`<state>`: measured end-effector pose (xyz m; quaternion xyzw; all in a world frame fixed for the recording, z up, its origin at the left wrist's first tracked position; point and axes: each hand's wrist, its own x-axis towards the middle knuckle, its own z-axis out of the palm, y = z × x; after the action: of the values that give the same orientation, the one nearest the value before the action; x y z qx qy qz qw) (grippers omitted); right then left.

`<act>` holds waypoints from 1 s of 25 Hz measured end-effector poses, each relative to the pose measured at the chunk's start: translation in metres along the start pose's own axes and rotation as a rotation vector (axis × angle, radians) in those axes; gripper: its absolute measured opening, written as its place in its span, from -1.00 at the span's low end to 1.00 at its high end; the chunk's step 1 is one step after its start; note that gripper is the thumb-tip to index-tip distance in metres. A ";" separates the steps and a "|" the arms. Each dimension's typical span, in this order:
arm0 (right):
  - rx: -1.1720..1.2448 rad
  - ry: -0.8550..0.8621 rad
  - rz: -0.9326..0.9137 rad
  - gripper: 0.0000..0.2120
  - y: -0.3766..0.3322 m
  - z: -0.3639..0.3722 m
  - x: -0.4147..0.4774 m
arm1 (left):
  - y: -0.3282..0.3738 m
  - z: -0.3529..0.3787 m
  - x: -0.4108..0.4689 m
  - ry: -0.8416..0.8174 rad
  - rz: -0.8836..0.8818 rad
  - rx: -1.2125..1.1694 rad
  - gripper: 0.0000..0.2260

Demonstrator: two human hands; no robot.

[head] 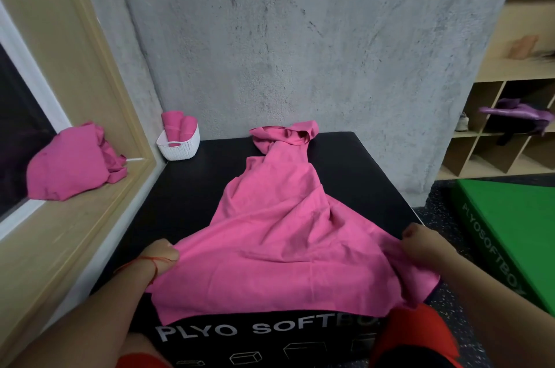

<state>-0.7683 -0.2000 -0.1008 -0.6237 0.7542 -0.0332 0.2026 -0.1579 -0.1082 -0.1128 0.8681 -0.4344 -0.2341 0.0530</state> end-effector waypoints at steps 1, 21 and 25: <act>0.012 0.008 -0.009 -0.25 -0.007 0.004 0.004 | 0.008 0.000 0.004 0.000 0.003 -0.017 -0.87; 0.271 -0.045 -0.166 -0.82 -0.159 0.046 0.167 | 0.161 0.008 0.174 0.031 0.160 -0.377 -0.70; 0.274 0.048 -0.127 -0.85 -0.156 0.043 0.184 | 0.160 0.003 0.191 0.120 0.142 -0.266 -0.75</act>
<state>-0.6348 -0.4011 -0.1419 -0.6356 0.7063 -0.1635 0.2652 -0.1777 -0.3549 -0.1370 0.8330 -0.4558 -0.2332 0.2097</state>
